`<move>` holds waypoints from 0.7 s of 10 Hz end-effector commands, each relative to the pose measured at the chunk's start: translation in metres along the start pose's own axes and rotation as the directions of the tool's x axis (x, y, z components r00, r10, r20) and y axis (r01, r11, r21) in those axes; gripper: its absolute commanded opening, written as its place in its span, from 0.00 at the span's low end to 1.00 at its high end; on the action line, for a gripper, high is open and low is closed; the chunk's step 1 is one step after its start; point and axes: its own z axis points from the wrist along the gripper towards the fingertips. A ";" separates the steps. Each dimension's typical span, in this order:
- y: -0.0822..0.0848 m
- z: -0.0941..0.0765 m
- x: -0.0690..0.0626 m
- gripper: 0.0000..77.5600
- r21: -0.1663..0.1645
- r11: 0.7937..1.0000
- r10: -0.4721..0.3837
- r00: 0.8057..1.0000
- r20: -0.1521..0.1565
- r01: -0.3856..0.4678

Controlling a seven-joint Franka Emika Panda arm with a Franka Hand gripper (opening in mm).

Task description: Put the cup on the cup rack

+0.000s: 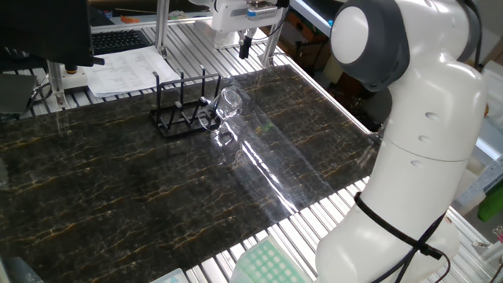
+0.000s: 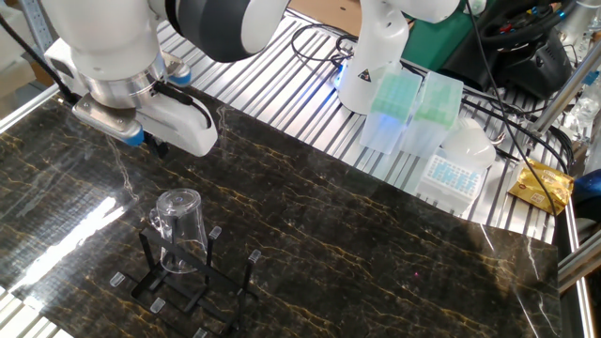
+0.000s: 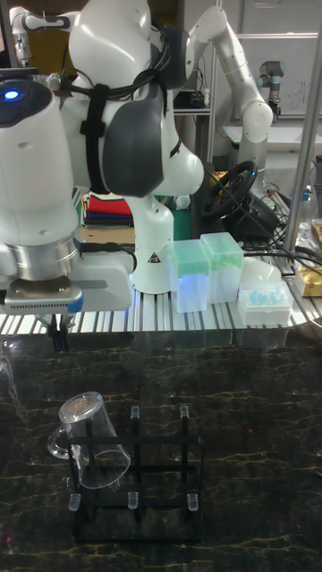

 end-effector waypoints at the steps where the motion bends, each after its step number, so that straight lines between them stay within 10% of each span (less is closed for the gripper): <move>1: 0.000 0.003 -0.001 0.01 -0.009 1.000 0.016 0.999 0.033 -0.016; 7: 0.000 0.003 -0.001 0.01 -0.010 0.996 0.092 0.994 0.055 -0.091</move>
